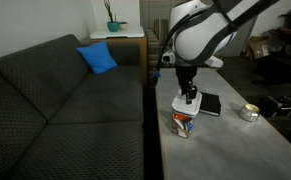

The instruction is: Put the white lid on the storage bowl then push the button on the lid

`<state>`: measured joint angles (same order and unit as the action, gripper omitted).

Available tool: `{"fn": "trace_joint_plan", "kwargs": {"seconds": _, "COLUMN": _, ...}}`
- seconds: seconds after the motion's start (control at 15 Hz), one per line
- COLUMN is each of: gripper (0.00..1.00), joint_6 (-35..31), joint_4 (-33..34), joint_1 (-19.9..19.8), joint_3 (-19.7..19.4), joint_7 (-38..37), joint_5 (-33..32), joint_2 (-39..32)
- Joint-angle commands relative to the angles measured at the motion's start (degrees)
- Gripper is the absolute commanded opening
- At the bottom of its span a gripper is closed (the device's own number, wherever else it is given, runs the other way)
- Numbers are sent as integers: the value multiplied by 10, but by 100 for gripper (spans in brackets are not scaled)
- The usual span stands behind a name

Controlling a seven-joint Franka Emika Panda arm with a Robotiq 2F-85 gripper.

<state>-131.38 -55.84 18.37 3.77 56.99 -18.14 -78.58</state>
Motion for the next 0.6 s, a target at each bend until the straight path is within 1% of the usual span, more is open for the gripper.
{"fn": "trace_joint_plan", "kwargs": {"seconds": 0.0, "gripper": 86, "joint_6": -14, "joint_4": 3, "joint_1": 1, "joint_3": -9, "joint_7": -2, "joint_5": -7, "joint_2": -8}}
{"fn": "trace_joint_plan", "kwargs": {"seconds": 0.07, "gripper": 94, "joint_6": -18, "joint_4": -3, "joint_1": 2, "joint_3": -12, "joint_7": -3, "joint_5": -9, "joint_2": -4}}
{"fn": "trace_joint_plan", "kwargs": {"seconds": 0.13, "gripper": 98, "joint_6": -21, "joint_4": -8, "joint_1": 1, "joint_3": -13, "joint_7": -3, "joint_5": -10, "joint_2": 1}}
{"fn": "trace_joint_plan", "kwargs": {"seconds": 0.2, "gripper": 100, "joint_6": -28, "joint_4": -14, "joint_1": 0, "joint_3": -13, "joint_7": 0, "joint_5": -10, "joint_2": 7}}
{"fn": "trace_joint_plan", "kwargs": {"seconds": 0.53, "gripper": 100, "joint_6": -87, "joint_4": -33, "joint_1": -8, "joint_3": -4, "joint_7": 13, "joint_5": -6, "joint_2": 24}}
